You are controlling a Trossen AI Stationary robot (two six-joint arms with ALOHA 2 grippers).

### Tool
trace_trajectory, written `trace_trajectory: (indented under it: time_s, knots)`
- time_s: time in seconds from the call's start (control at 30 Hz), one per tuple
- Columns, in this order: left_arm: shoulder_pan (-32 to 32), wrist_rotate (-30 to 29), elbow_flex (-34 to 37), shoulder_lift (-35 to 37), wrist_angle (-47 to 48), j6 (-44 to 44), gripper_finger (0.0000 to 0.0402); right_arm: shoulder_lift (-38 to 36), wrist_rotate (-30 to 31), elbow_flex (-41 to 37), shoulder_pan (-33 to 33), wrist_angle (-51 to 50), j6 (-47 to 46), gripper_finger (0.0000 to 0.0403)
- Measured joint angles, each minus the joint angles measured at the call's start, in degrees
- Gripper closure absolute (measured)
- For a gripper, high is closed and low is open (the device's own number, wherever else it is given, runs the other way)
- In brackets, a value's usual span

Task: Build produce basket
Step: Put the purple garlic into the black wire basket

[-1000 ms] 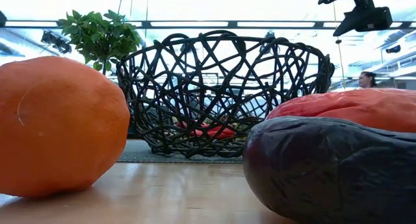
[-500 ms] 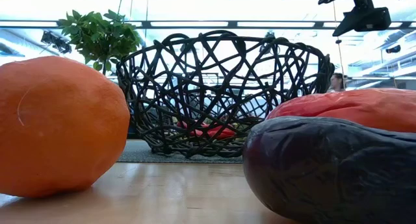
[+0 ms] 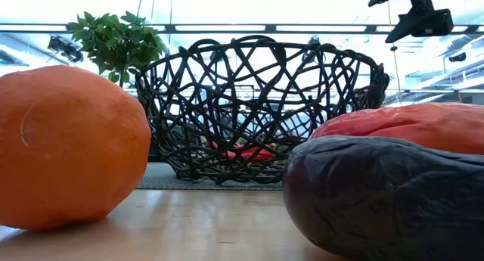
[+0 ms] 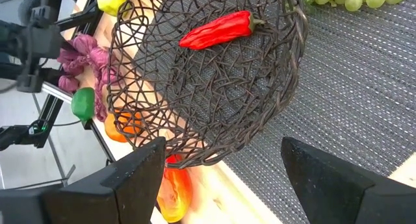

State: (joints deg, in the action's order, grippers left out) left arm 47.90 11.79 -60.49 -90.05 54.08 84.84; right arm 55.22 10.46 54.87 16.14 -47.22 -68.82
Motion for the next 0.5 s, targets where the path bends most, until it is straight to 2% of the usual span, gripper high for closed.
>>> trace_trajectory:
  time_s: [0.2,0.5]
  knots:
    - [-0.04,2.81,0.00,-4.91,2.52,0.36,0.0141,0.00,-0.02,0.00,0.02,0.00,0.00,0.0091]
    - [-0.02,3.08,0.00,-8.44,3.70,1.72,0.0164,0.00,-1.09,-0.01,0.01,0.00,-0.10,0.0091]
